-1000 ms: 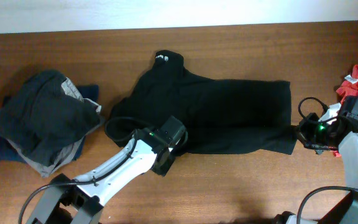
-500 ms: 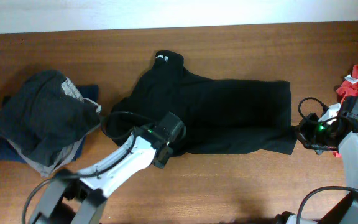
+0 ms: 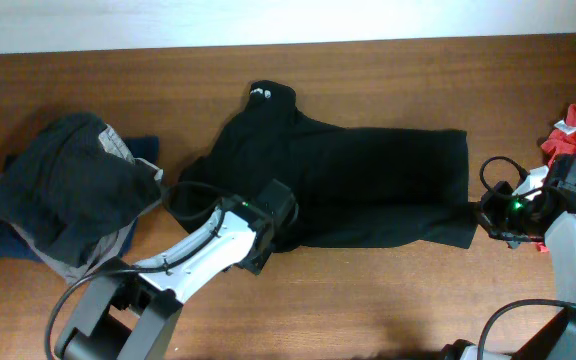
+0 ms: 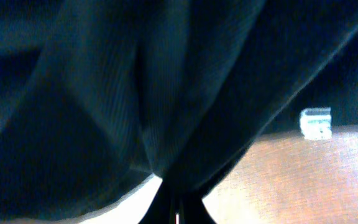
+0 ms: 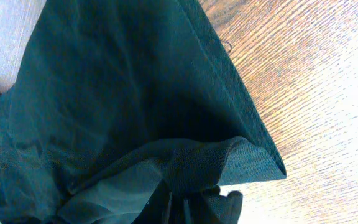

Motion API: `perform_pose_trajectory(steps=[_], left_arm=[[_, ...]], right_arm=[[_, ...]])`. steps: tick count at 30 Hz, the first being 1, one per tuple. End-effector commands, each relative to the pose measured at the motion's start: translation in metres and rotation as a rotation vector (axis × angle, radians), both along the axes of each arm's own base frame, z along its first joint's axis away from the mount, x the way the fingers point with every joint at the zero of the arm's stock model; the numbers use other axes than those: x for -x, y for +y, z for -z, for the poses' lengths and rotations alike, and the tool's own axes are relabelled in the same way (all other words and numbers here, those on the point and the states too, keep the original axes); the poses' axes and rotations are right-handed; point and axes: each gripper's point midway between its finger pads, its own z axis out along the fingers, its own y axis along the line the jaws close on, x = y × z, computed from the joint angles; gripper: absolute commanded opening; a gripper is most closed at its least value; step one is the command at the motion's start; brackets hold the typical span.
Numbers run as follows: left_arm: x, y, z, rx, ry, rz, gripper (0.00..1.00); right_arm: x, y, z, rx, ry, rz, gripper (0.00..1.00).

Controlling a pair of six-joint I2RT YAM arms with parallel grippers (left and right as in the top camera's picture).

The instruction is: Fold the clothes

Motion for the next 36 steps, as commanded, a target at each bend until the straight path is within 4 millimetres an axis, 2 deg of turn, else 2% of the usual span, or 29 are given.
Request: perform_pose_trajectory(steps=[1, 5, 10, 13, 16, 23, 33, 35, 36], left_arm=[[-0.005, -0.014, -0.036, 0.081, -0.023, -0.019, 0.01], [0.006, -0.003, -0.064, 0.051, -0.003, -0.02, 0.01], [0.003, 0.01, -0.079, 0.01, -0.064, -0.024, 0.0], [-0.012, 0.016, -0.084, -0.003, -0.136, -0.052, 0.0], [-0.036, 0.027, -0.09, -0.007, -0.243, -0.151, 0.01], [-0.084, 0.042, -0.098, 0.107, -0.409, -0.356, 0.0], [-0.109, 0.046, -0.091, 0.14, -0.45, -0.382, 0.04], [-0.114, 0.044, -0.087, 0.144, -0.458, -0.38, 0.08], [-0.117, 0.043, -0.085, 0.146, -0.461, -0.38, 0.14]], right_arm=[[-0.005, -0.002, -0.006, 0.015, -0.014, -0.002, 0.08], [-0.003, -0.006, -0.004, 0.036, -0.002, 0.006, 0.08], [-0.002, -0.012, -0.002, 0.068, 0.009, 0.015, 0.08], [-0.005, -0.018, -0.002, 0.111, 0.0, 0.005, 0.07], [-0.009, -0.02, -0.004, 0.12, -0.018, 0.006, 0.07], [-0.017, -0.025, -0.008, 0.139, -0.058, 0.006, 0.05], [-0.018, -0.025, 0.002, 0.125, -0.034, 0.005, 0.07], [-0.02, -0.026, 0.005, 0.124, -0.033, 0.004, 0.07], [-0.021, -0.026, 0.006, 0.125, -0.033, 0.005, 0.08]])
